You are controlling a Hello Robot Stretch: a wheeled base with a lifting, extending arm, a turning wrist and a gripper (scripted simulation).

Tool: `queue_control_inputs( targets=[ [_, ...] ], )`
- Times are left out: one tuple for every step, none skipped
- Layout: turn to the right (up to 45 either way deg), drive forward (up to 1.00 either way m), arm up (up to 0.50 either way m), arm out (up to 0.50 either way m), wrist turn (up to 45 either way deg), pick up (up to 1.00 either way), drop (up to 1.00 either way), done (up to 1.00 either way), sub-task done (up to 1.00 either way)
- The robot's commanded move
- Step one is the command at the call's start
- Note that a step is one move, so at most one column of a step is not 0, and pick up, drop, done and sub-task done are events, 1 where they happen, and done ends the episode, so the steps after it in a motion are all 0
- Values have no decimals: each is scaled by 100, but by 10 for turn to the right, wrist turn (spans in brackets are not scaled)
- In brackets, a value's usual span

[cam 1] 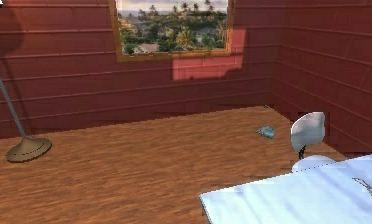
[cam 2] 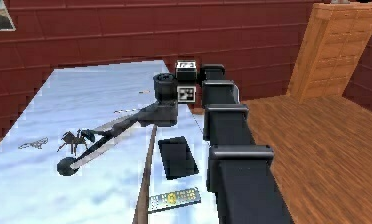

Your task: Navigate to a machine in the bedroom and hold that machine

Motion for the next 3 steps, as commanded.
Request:
queue_control_inputs(
  targets=[
    [0,0,0,0,450,0,0,0,0],
    [0,0,0,0,330,0,0,0,0],
    [0,0,-30,0,0,0,0,0,0]
  ],
)
